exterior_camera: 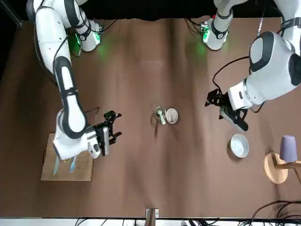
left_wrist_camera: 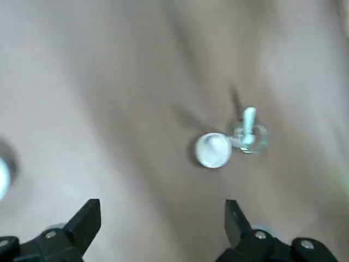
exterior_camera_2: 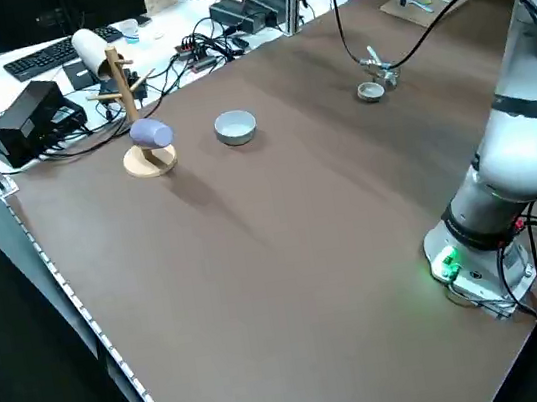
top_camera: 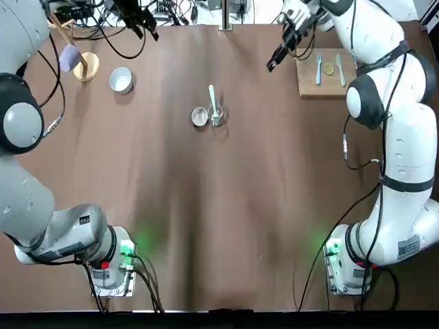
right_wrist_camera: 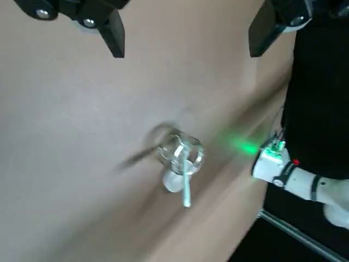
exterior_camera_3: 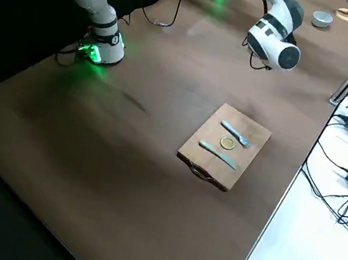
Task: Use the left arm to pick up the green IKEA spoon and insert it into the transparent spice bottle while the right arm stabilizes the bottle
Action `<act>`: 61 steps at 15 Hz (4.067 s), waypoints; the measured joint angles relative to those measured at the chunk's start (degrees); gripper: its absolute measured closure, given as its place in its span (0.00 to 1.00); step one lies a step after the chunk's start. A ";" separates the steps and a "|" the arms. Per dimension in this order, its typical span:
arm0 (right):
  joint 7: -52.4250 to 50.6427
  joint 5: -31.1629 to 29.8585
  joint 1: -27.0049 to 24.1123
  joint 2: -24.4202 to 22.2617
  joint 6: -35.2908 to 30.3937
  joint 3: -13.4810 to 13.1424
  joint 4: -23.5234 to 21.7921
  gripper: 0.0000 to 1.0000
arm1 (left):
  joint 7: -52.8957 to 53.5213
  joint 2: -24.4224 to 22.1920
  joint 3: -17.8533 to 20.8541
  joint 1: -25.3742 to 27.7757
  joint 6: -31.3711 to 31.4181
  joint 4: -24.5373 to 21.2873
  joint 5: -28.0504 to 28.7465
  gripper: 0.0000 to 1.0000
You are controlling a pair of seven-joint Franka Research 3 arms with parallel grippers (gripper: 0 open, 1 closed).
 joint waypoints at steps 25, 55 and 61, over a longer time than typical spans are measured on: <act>35.20 -4.47 22.89 -0.11 -16.19 -57.71 10.66 0.00 | -14.51 -4.71 1.69 2.67 -17.68 14.31 15.61 0.00; 51.31 -17.35 11.15 -1.33 -26.17 -56.15 21.33 0.00 | -17.69 -6.03 16.50 -7.85 -17.48 11.53 14.46 0.00; 59.51 -41.21 -3.90 -11.61 -17.35 -21.86 18.57 0.00 | -17.57 -6.03 16.53 -7.68 -17.45 11.50 14.46 0.00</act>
